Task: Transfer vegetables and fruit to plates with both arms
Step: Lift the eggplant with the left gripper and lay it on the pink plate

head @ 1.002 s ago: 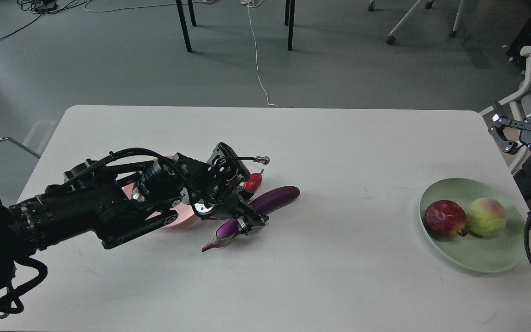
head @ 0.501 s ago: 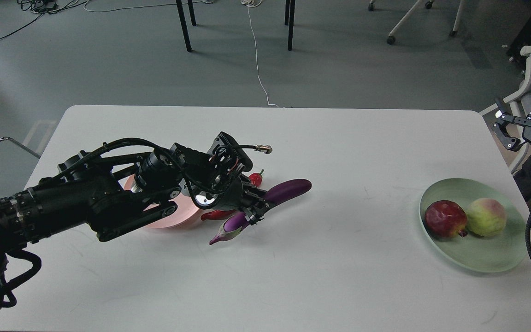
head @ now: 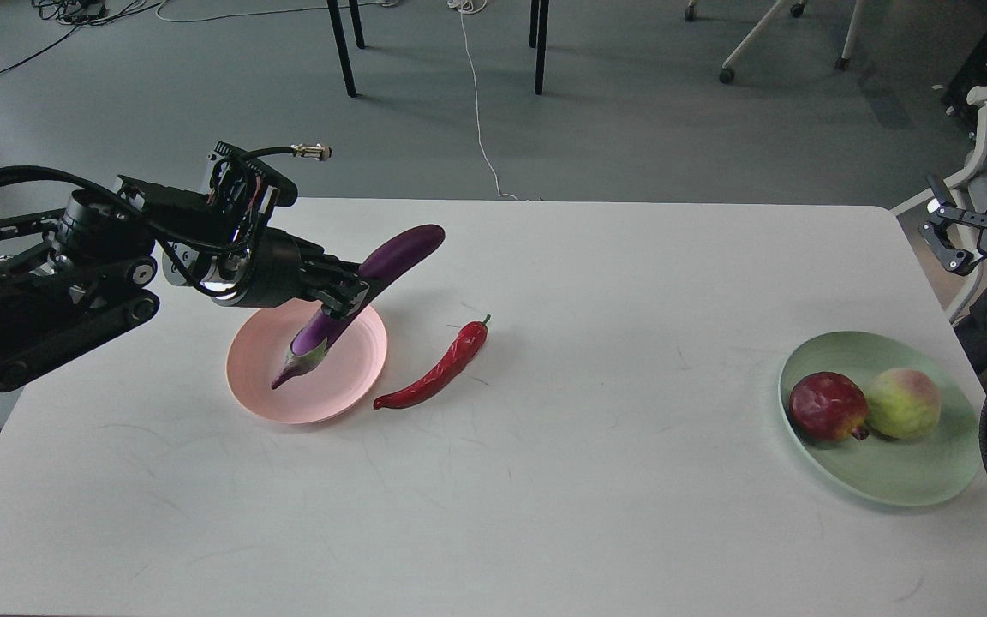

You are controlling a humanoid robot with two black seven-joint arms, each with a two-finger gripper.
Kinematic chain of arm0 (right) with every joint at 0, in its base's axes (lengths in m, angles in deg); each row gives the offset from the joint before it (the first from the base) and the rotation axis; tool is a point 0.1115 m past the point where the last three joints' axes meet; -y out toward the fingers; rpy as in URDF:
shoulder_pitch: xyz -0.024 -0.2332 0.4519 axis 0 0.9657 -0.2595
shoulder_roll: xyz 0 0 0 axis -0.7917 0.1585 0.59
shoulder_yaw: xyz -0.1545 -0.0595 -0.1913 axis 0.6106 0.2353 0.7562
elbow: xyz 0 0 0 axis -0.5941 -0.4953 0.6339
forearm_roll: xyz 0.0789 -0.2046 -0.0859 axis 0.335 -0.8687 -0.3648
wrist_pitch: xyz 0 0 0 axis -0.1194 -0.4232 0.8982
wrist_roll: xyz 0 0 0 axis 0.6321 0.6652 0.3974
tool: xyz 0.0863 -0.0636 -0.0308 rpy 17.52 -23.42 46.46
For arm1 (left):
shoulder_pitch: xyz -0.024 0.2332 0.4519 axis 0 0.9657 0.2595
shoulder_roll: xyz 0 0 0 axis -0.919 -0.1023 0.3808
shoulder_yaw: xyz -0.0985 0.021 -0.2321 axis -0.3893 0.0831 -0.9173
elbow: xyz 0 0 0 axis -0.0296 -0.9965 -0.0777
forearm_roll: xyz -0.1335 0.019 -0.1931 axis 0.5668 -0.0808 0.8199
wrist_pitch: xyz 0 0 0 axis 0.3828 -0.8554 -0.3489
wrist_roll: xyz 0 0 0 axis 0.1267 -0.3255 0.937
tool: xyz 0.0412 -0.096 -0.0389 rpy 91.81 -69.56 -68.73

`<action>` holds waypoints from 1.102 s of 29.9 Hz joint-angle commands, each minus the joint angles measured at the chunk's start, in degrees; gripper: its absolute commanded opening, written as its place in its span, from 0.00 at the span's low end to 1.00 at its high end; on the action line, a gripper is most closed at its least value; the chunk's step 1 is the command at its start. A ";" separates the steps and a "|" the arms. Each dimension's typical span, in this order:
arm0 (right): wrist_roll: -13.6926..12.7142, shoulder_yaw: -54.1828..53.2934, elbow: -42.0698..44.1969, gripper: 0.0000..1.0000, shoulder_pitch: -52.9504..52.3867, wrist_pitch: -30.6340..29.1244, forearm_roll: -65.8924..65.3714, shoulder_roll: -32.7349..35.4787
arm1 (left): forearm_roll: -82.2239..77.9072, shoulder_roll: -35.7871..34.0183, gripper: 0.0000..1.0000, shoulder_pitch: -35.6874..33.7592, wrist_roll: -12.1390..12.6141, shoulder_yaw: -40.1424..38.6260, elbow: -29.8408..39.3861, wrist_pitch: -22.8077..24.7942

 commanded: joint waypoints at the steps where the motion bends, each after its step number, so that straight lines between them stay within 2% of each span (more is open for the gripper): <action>1: 0.00 -0.20 -0.12 0.98 -0.24 0.00 0.00 -0.06 | -0.16 0.16 0.18 2.66 -0.14 0.26 -3.52 0.00; 4: 0.00 -0.20 -0.21 0.98 -0.68 0.00 0.00 -0.14 | -0.25 0.25 0.22 3.72 -0.14 1.13 -3.88 0.00; 9: 0.00 -0.20 -0.21 0.98 -0.86 0.00 0.00 -0.23 | -0.33 0.25 0.24 4.07 -0.14 2.28 -4.23 0.00; 12: 0.00 -0.20 -0.12 0.98 -0.86 0.00 0.00 -0.32 | -0.33 0.25 0.46 4.25 -0.23 2.37 -5.28 0.00; 16: 0.00 -0.64 -0.12 0.98 -0.95 0.00 0.00 -0.49 | -0.33 -0.11 0.52 5.56 -0.14 2.37 -6.34 0.00; 20: -0.09 -1.35 -0.03 0.98 -0.95 0.00 0.00 -0.49 | -0.07 0.25 0.69 4.78 -0.23 2.02 -6.34 0.00; 23: -0.09 -1.35 0.06 0.98 -0.95 0.00 -0.09 -0.32 | 0.02 0.25 0.70 4.25 -0.23 1.67 -6.25 0.00; 29: -0.09 -1.35 0.41 0.98 -0.69 0.00 -0.09 0.12 | 0.46 0.68 0.70 -1.81 -0.32 1.31 -4.32 0.00; 33: 0.00 -1.43 1.64 0.98 -0.25 0.00 -0.09 0.12 | 0.20 5.50 0.69 -6.29 -0.41 1.66 -3.17 0.00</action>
